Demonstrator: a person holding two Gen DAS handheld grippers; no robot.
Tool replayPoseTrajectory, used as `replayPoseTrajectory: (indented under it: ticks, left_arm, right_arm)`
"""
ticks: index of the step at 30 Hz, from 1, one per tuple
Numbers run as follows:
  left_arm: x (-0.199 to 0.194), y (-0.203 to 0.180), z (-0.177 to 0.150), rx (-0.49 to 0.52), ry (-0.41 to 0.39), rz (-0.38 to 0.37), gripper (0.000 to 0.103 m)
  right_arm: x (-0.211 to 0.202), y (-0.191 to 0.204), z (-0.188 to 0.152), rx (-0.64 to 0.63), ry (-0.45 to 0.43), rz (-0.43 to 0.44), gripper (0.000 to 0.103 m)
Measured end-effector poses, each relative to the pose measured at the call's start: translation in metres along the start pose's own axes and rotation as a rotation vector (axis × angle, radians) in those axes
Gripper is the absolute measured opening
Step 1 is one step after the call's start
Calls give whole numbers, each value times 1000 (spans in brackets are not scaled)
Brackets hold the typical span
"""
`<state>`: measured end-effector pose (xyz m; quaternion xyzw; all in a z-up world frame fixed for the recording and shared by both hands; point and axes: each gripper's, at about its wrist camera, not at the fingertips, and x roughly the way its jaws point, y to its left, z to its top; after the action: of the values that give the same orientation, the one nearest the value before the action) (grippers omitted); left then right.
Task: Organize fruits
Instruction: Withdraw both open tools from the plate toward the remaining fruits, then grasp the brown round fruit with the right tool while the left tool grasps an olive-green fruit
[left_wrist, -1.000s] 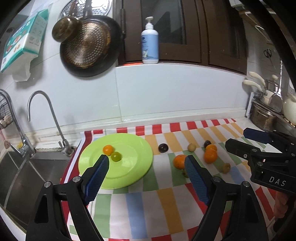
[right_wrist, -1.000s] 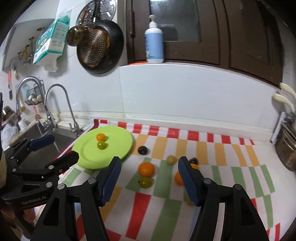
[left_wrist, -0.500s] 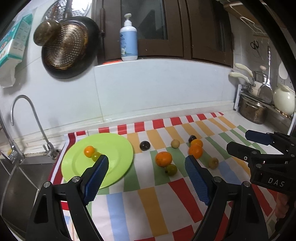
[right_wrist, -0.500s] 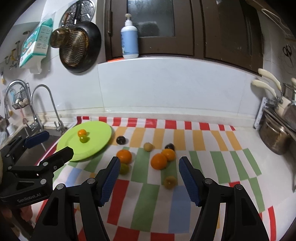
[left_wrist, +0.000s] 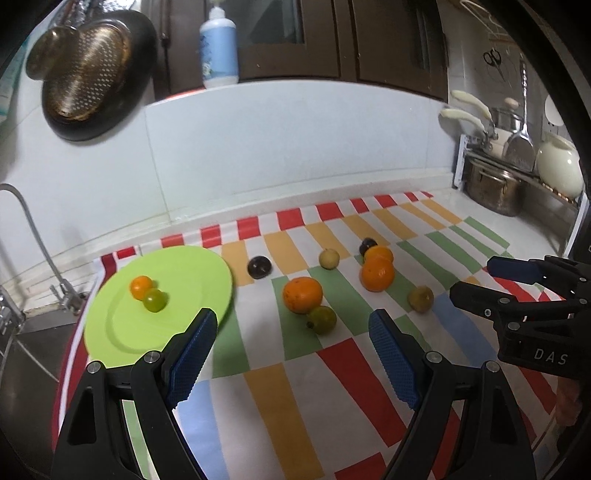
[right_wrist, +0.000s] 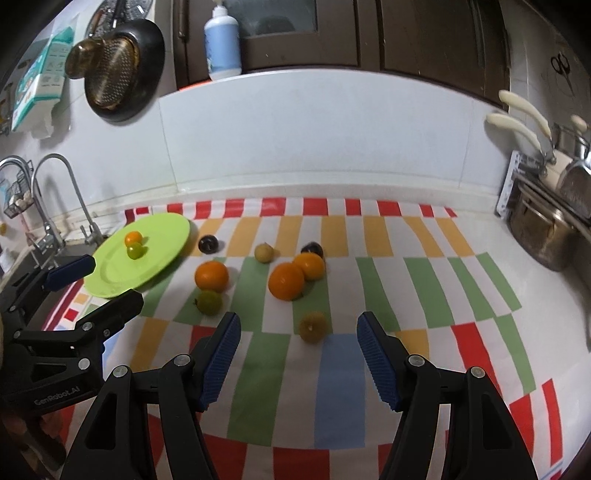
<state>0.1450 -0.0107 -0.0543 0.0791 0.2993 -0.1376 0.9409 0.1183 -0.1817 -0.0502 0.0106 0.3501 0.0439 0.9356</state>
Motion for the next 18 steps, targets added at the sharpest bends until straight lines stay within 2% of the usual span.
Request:
replayPoseTrajectory:
  ticks: [12, 18]
  left_arm:
    - [44, -7, -4, 19, 89, -43, 72]
    - [64, -7, -4, 12, 134, -59, 65]
  right_arm:
    - [32, -11, -7, 31, 72, 3, 65]
    - [49, -12, -8, 31, 103, 17, 57]
